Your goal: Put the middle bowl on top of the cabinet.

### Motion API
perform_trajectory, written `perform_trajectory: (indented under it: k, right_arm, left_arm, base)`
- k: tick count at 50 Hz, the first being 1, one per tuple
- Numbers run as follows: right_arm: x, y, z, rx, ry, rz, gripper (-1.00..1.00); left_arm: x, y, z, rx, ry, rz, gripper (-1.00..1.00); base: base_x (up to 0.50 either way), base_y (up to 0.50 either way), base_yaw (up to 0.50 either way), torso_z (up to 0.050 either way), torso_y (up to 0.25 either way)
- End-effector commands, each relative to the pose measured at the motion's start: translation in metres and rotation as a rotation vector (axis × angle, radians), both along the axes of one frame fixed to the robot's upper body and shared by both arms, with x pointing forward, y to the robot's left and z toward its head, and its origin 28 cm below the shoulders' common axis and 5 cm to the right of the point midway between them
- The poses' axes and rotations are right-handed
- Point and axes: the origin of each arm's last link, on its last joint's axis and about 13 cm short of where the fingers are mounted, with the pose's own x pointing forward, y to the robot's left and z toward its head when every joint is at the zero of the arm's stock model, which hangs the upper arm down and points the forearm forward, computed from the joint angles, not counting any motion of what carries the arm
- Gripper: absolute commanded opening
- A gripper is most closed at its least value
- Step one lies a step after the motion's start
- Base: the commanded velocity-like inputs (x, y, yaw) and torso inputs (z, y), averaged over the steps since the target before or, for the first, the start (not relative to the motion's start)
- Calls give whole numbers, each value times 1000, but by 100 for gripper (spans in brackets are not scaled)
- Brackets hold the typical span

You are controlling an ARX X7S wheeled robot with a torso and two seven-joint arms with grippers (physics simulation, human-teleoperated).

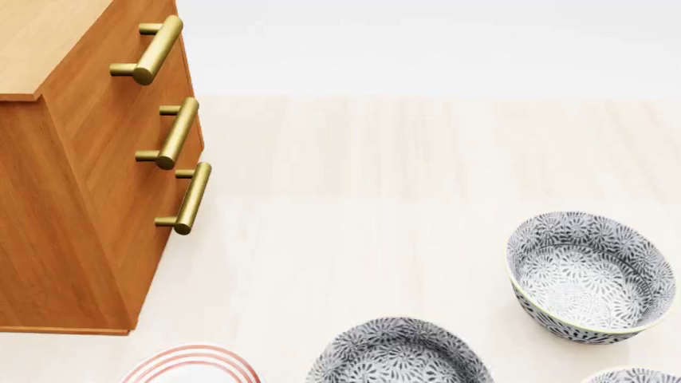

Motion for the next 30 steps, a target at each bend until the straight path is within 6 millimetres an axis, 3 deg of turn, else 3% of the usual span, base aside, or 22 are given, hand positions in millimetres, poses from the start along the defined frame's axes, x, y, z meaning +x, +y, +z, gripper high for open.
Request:
perform_trajectory:
  k: [1,10,30]
  right_arm:
    - [-1,0,0,-2,-3,0,100]
    - [-1,0,1,-2,-6,-1,100]
    - [0,1,0,-3,-7,-1,100]
  left_arm:
    - [-1,0,-5,-5,9,-6,-100]
    - [-3,1,-3,-25,-14,-11,-100]
    - [-6,1,3,-50,-29,-27,-100]
  base:
    - [0,0,0,0,0]
    - [0,0,0,2,13]
    - [0,0,0,37,212]
